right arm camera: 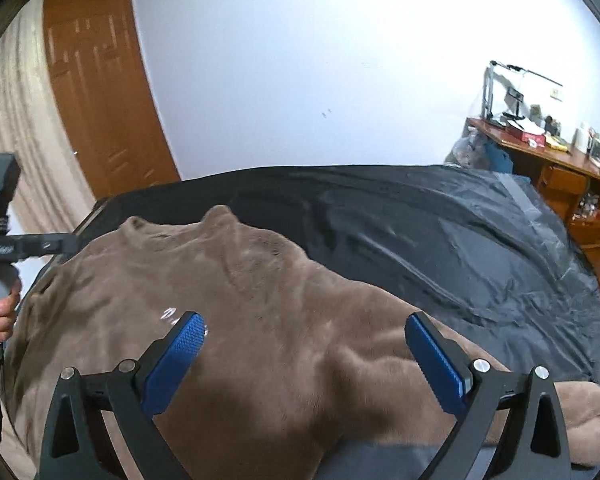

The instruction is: Fold clothes

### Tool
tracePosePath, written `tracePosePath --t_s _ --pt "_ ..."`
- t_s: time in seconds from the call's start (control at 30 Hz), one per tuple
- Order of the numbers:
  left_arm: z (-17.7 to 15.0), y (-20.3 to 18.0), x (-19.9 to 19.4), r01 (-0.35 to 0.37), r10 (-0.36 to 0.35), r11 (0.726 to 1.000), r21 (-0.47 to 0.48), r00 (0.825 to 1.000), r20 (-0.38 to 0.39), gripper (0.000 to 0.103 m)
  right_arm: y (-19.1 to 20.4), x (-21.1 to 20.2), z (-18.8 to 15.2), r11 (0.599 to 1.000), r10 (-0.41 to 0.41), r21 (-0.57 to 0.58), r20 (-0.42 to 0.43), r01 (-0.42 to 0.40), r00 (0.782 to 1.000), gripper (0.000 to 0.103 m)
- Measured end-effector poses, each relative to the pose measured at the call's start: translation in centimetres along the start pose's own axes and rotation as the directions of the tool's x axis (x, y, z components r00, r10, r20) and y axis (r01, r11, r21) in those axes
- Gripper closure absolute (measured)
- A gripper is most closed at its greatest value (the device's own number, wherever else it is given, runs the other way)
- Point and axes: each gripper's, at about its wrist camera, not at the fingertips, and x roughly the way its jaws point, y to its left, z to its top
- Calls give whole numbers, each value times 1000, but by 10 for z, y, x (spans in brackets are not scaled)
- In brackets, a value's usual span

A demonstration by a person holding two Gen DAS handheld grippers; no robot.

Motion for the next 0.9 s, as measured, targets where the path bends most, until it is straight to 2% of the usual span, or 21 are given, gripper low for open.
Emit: tracePosePath --t_s 0.1,0.17,0.2,0.33,0.4,0.47,0.57,0.67,0.77,0.8,0.83,0.9 --pt "27 5 38 98 -105 990 -97 993 -61 0 -6 25 -1 1000 0 15 -1 0 1000 1" --pt "44 9 64 185 -205 967 -174 974 -102 0 -9 40 -3 1000 -4 26 0 4 1000 1" --pt "51 10 75 207 -233 957 -205 965 -115 0 -13 47 -5 999 1 38 -3 0 1000 1" --pt "71 8 108 196 -233 952 -234 962 -143 0 -26 66 -14 997 20 73 -36 -17 999 1" --pt "79 9 127 218 -265 939 -264 951 -158 0 -30 68 -17 998 -10 54 -45 13 999 1" --pt "81 8 140 272 -331 915 -299 928 -172 0 -31 69 -18 998 -45 33 -53 47 998 1" --pt "81 -3 159 365 -440 875 -318 874 -206 0 -31 70 -19 996 -86 8 -57 86 995 1" --pt "82 -14 169 432 -510 844 -319 830 -225 0 -35 75 -19 996 -88 23 -82 90 993 1" --pt "86 -17 174 492 -569 806 -330 797 -201 0 -43 79 -20 994 -87 58 -110 93 990 1" --pt "89 -15 173 497 -570 802 -331 802 -176 0 -46 79 -20 993 -87 70 -114 95 990 1" --pt "92 -12 172 487 -551 809 -328 822 -140 0 -48 79 -20 992 -89 81 -117 99 989 1" --pt "98 -2 163 444 -477 849 -285 877 -54 2 -53 80 -21 987 -132 79 -130 143 983 1"
